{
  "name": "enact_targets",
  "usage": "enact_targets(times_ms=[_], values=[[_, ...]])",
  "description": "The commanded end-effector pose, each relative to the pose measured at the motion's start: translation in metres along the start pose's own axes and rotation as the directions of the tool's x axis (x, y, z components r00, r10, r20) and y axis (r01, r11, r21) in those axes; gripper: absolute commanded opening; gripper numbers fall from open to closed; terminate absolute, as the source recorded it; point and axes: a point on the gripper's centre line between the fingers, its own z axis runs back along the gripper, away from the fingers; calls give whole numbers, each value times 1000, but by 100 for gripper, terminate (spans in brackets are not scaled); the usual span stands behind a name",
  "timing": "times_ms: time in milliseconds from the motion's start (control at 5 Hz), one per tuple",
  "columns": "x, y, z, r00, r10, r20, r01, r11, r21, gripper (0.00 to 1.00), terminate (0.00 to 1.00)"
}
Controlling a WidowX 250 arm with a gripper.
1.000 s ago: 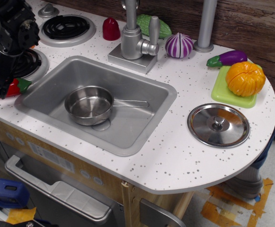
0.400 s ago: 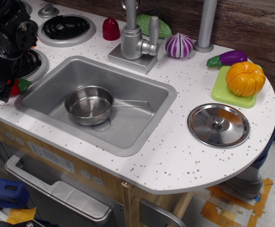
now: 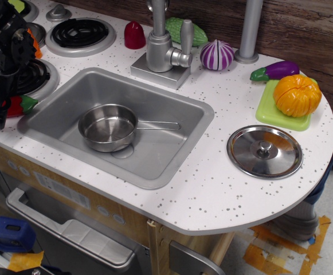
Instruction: Put pepper in pot or pan
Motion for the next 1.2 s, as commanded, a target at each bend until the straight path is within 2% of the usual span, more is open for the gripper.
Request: enact_targets(times_ms=[0, 200, 400, 600, 800, 1000], values=[[10, -7, 6, 999, 41, 6, -41, 999, -14, 100, 0], [6, -7, 3, 998, 59, -7, -59, 998, -15, 0, 0], [4, -6, 2, 997, 78, -10, -78, 997, -19, 0, 0], [1, -6, 16, 995, 104, 0, -103, 992, -76, 0, 0], [-3, -11, 47, 990, 133, 37, -125, 978, -165, 0, 0], [-31, -19, 65, 985, 172, -9, -169, 952, -256, 0, 0]])
